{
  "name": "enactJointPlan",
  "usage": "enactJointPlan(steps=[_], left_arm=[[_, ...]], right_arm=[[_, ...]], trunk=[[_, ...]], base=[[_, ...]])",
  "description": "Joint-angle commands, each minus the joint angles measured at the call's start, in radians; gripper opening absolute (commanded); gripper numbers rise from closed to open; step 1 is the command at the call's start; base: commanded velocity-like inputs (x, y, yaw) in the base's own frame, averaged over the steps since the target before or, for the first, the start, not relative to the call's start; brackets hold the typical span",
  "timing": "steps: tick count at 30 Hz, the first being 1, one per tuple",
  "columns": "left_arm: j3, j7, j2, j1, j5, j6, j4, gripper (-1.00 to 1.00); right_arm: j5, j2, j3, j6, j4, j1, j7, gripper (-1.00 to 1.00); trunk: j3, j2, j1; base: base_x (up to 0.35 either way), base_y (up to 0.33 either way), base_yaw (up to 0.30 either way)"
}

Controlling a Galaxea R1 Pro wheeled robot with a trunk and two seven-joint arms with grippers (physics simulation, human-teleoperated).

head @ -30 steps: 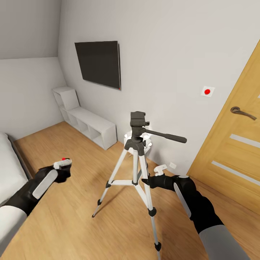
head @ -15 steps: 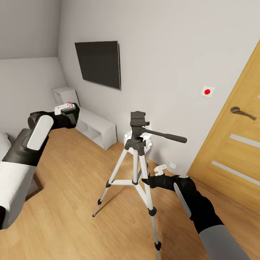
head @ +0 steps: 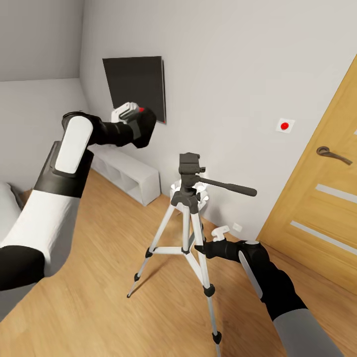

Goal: Attach the digital camera to the camera tripod in the bedroom.

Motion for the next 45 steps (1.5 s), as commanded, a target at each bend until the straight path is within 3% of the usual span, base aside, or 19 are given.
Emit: enactJointPlan(steps=[1, 3, 10, 13, 19, 21, 37, 42, 45], left_arm=[[-0.002, 0.006, -0.011, -0.006, -0.004, 0.017, -0.002, -1.00], [-0.006, -0.029, -0.052, -0.028, 0.007, 0.047, -0.003, -1.00], [-0.036, -0.171, -0.069, -0.058, 0.012, 0.063, 0.000, -1.00], [-0.077, -0.231, -0.069, -0.074, 0.012, 0.071, 0.002, -1.00], [-0.160, -0.270, -0.069, -0.089, 0.012, 0.076, 0.004, -1.00], [-0.215, -0.279, -0.064, -0.092, 0.011, 0.078, 0.004, -1.00], [-0.231, -0.275, -0.065, -0.092, -0.023, 0.077, 0.000, -1.00], [-0.231, -0.273, -0.068, -0.092, -0.074, 0.076, -0.012, -1.00], [-0.229, -0.273, -0.070, -0.092, -0.128, 0.073, -0.035, -1.00]], right_arm=[[0.001, -0.001, 0.001, 0.005, -0.001, -0.001, -0.002, -1.00], [0.001, -0.001, 0.001, 0.005, -0.002, -0.001, -0.002, -1.00], [0.001, -0.001, 0.001, 0.005, -0.001, -0.001, -0.002, -1.00], [0.001, -0.001, 0.001, 0.005, -0.001, -0.001, -0.002, -1.00], [0.001, -0.001, 0.001, 0.005, -0.001, -0.001, -0.002, -1.00], [0.001, -0.001, 0.001, 0.005, -0.001, -0.001, -0.002, -1.00], [0.002, -0.001, 0.003, 0.005, -0.002, -0.001, -0.002, -1.00], [0.002, -0.001, 0.006, 0.005, -0.002, -0.001, -0.002, -1.00], [0.002, -0.001, 0.006, 0.005, -0.002, -0.001, -0.002, -1.00]], trunk=[[-0.002, -0.002, 0.001], [-0.002, -0.002, 0.001], [-0.002, -0.002, 0.001], [-0.002, -0.002, 0.001], [-0.002, -0.002, 0.001], [-0.002, -0.002, 0.001], [-0.002, -0.002, 0.001], [-0.002, -0.002, 0.001], [-0.002, -0.002, 0.001]], base=[[0.000, 0.000, 0.000], [0.000, 0.000, 0.000], [0.000, 0.000, 0.000], [0.000, 0.000, 0.000], [0.000, 0.000, 0.000], [0.000, 0.000, 0.000], [0.000, 0.000, 0.000], [0.000, 0.000, 0.000], [0.000, 0.000, 0.000]])
